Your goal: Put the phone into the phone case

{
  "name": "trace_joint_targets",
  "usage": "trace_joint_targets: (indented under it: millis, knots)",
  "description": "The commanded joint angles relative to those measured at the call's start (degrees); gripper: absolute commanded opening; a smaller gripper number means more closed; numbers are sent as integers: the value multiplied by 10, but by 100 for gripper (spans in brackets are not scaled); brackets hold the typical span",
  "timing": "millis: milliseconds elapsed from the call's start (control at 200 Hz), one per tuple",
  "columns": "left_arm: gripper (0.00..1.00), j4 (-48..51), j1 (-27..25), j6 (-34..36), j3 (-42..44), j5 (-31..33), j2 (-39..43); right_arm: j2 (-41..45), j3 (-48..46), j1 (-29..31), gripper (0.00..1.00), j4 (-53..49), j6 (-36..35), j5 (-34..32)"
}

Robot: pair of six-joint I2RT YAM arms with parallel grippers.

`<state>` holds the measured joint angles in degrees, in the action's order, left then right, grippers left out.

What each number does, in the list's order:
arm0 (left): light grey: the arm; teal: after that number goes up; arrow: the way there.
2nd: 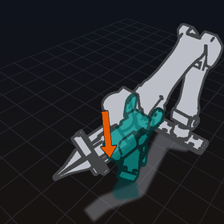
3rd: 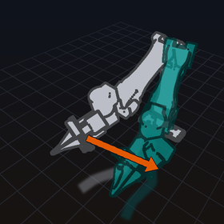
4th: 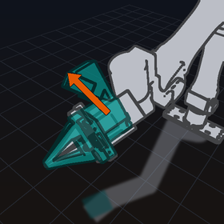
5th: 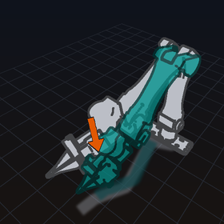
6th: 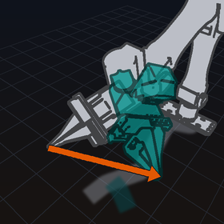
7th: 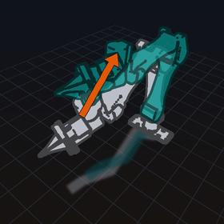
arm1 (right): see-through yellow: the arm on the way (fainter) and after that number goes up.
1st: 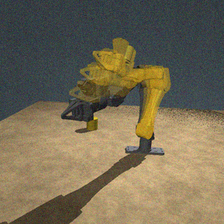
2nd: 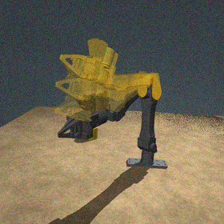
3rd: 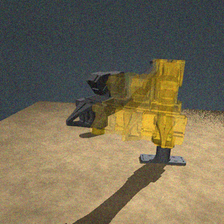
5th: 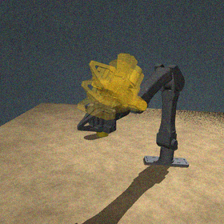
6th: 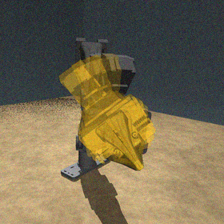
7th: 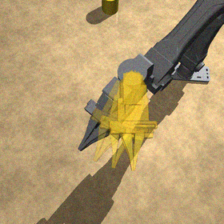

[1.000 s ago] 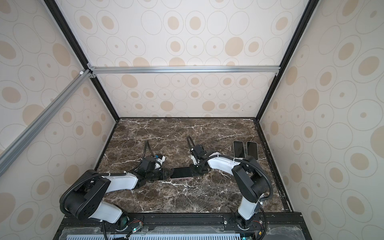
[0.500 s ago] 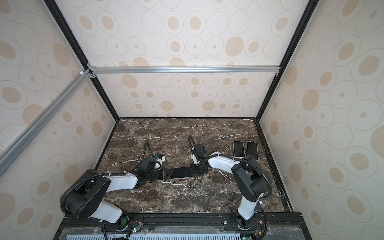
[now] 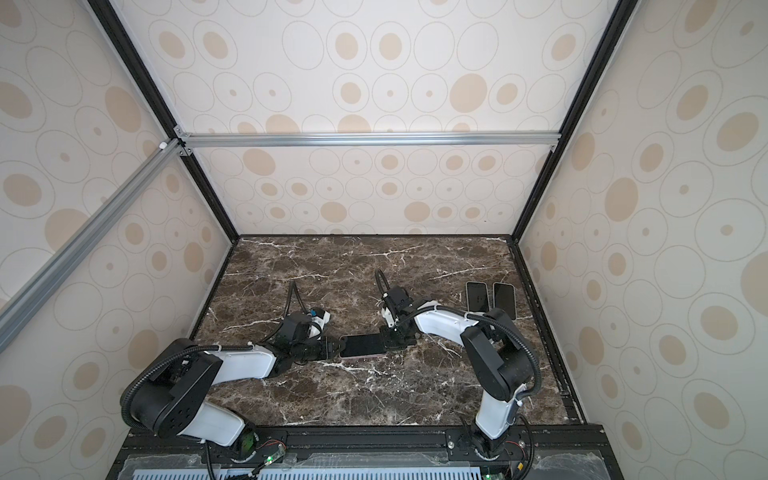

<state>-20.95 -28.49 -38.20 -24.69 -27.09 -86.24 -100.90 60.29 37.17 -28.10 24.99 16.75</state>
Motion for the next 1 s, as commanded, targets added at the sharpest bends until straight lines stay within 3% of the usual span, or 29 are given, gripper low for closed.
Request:
trace_joint_targets:
  millis: [0,620,995]
  knots:
    - [26,14,-5,-4,5,-17,-10,-55,-19,28,9,5,-17,8]
    - [24,2,-5,-12,8,-25,-20,-116,-19,50,11,-1,-31,20]
    - [23,-5,-5,-17,12,-25,-26,-154,-5,80,11,-15,-19,-19]
